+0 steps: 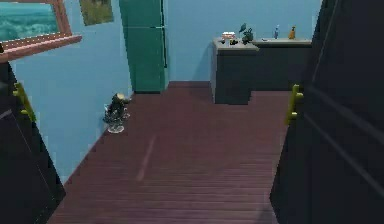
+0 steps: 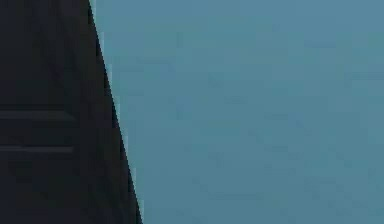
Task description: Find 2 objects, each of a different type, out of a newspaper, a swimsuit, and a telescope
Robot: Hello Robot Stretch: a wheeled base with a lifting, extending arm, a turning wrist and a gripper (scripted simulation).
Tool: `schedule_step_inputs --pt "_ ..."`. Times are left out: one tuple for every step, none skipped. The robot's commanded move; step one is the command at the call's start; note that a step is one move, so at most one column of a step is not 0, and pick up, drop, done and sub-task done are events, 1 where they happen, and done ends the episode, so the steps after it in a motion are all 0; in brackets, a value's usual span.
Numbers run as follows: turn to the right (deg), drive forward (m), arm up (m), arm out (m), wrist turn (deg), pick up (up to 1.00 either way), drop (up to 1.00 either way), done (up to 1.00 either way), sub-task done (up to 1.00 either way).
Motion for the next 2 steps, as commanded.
schedule_step_inputs --pt "0.0 1.0 0.0 0.0 0.0 0.0 0.0 0.0 0.0" --pt "0.0 0.8 0.0 0.0 0.0 0.0 0.0 0.0 0.0"
